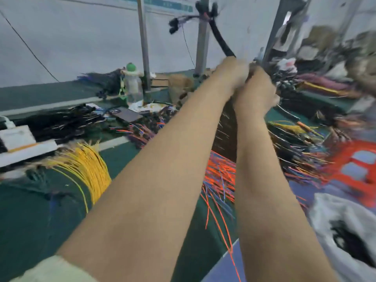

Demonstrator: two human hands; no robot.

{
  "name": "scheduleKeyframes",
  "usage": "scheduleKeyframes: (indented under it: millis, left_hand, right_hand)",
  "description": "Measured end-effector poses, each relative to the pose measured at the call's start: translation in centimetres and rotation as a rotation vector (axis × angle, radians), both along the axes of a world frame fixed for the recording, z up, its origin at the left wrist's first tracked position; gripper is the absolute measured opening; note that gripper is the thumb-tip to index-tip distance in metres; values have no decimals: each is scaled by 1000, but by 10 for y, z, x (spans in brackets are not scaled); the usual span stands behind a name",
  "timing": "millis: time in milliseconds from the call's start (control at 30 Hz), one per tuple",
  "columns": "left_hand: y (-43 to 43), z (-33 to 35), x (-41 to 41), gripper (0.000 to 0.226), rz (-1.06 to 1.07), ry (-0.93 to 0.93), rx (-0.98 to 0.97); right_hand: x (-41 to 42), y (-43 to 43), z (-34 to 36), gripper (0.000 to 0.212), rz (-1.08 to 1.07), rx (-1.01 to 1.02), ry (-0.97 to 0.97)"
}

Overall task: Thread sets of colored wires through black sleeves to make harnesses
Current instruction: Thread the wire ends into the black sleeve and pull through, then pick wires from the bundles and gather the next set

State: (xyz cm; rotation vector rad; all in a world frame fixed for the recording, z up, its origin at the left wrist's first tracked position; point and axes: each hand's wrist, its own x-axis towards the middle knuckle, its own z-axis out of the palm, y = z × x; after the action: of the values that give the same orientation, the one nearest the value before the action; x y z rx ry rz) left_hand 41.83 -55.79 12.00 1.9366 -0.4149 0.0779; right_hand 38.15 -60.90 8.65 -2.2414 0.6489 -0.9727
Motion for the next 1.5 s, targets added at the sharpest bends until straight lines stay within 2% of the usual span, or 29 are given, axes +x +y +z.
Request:
scheduleKeyframes:
  millis: [67,133,200,300,400,467,500,567,733,800,933,1033,1100,1133,1167,1233,1333,1400,1500]
  left_hand:
    - [-20,-35,-8,34,-77,79,70]
    - [-25,-68,-13,38,-100,180,120]
    - [-18,-88,-4,40,-74,260,98]
    - [-1,-96,-6,36,-27,255,-46]
    - [30,-88,-11,44,105,209,-225]
    - [63,-79,-12,35,192,177,-382]
    - [84,-74,-14,26,239,166,-469]
    - [137,-71,-20,17,348,112,-572]
    - [301,-89,-62,29,738,20,-603]
    - [365,-100,-95,32,929,24,-560]
    - [476,-117,-174,30,1277,-111,-552]
    - [544,-124,-228,32,1467,-138,-640]
    - [577,-131,-259,26,1543,-153,-756]
    - [594,-134,-274,17,1590,-139,-807]
    - [604,-138,-284,17,1637,-109,-847]
    - [622,-145,-298,30,1701,-66,-929]
    - [631,-152,-298,33,1656,13,-1042]
    - [631,-153,-290,33,1605,41,-1064]
    - [629,-150,-278,36,1575,37,-1038]
  right_hand:
    - [16,-18,-36,35,-89,32,131]
    - [22,-28,-79,38,-52,36,182]
    - [28,-32,-99,42,-21,14,111]
    - [33,-28,-97,46,-89,24,0]
    - [30,8,-82,43,-75,30,-238]
    - [27,53,-70,38,136,122,-404]
    - [25,81,-63,33,276,190,-420]
    - [22,139,-56,25,510,266,-311]
    - [-1,297,-63,22,1058,217,9]
    - [-21,359,-71,24,1214,195,92]
    - [-76,476,-84,21,1481,253,189]
    - [-123,554,-98,21,1623,142,275]
    - [-144,593,-112,28,1614,-65,344]
    - [-152,611,-119,35,1569,-169,370]
    - [-155,622,-124,42,1512,-240,400]
    - [-156,642,-135,56,1419,-334,445]
    - [-151,663,-146,68,1335,-461,517]
    - [-147,672,-154,69,1281,-508,528]
    - [-141,681,-163,48,1246,-510,451]
